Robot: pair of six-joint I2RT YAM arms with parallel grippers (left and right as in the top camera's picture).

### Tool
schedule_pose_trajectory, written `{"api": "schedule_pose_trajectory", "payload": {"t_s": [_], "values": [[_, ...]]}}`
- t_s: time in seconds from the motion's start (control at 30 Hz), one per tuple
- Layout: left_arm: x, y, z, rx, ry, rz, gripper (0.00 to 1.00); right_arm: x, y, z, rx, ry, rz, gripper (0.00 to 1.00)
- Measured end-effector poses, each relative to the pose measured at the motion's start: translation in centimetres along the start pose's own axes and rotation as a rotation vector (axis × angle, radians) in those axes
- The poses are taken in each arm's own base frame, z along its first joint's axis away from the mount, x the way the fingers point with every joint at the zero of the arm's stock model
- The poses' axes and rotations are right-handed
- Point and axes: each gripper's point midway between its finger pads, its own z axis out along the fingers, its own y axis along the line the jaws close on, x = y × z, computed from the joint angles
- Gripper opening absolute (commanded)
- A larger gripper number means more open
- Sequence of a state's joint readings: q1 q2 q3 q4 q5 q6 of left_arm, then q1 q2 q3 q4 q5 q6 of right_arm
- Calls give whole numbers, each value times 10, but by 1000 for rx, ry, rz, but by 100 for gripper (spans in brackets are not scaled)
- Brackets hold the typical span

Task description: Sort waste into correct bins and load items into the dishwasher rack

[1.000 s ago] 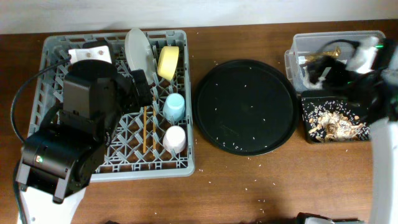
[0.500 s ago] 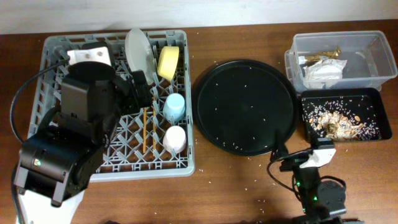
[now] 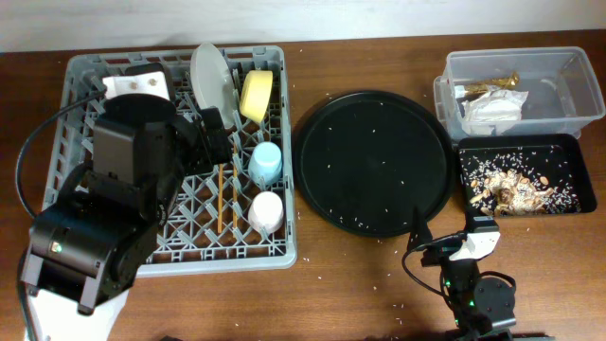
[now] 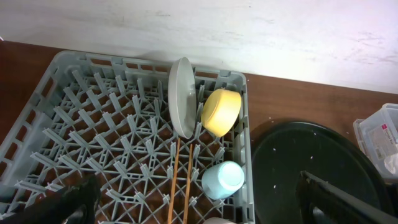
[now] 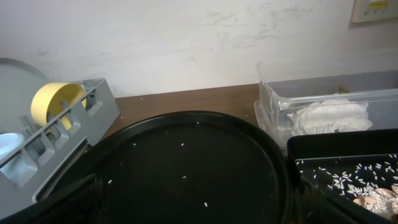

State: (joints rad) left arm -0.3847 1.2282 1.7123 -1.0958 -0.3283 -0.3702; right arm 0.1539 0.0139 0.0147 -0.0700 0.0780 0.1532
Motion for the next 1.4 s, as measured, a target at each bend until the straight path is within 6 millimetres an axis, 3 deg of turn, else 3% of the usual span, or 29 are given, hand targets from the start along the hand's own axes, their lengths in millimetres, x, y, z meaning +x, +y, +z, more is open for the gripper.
{"api": "schedule_pose_trajectory", "payload": {"t_s": [0.23, 0.3, 0.4, 0.43, 0.5, 0.57, 0.6, 0.63, 0.7, 0.83, 0.93, 1.07, 1.17, 1.4], "values": [[4, 1, 0, -5, 14, 5, 100, 0, 0, 0, 0, 0, 0, 98], [12, 2, 9, -14, 30, 11, 100, 0, 0, 0, 0, 0, -1, 98], [15, -15, 69, 10, -97, 11, 100, 0, 0, 0, 0, 0, 0, 99], [35, -21, 100, 30, -129, 46, 100, 0, 0, 0, 0, -2, 0, 98], [68, -20, 130, 76, -153, 103, 100, -1, 0, 0, 0, -3, 0, 98], [85, 8, 123, 108, -233, 82, 100, -1, 0, 0, 0, -4, 0, 98], [115, 19, 126, 134, -229, 82, 100, -1, 0, 0, 0, -4, 1, 98], [121, 48, 98, 122, -333, 42, 100, 0, 0, 0, 0, -2, 0, 98], [160, 74, 82, 114, -405, 23, 100, 0, 0, 0, 1, -1, 0, 98], [182, 78, 66, 118, -522, 134, 100, 0, 0, 0, 1, -2, 1, 99], [202, 83, 72, 103, -539, 162, 100, 0, 0, 0, 0, -2, 0, 98], [236, 90, 85, 80, -414, 187, 100, -1, 0, 0, 0, -3, 0, 99], [224, 88, 74, 86, -488, 184, 100, -1, 0, 0, 0, -3, 0, 98], [223, 88, 74, 86, -489, 184, 100, -1, 0, 0, 0, -3, 0, 99]]}}
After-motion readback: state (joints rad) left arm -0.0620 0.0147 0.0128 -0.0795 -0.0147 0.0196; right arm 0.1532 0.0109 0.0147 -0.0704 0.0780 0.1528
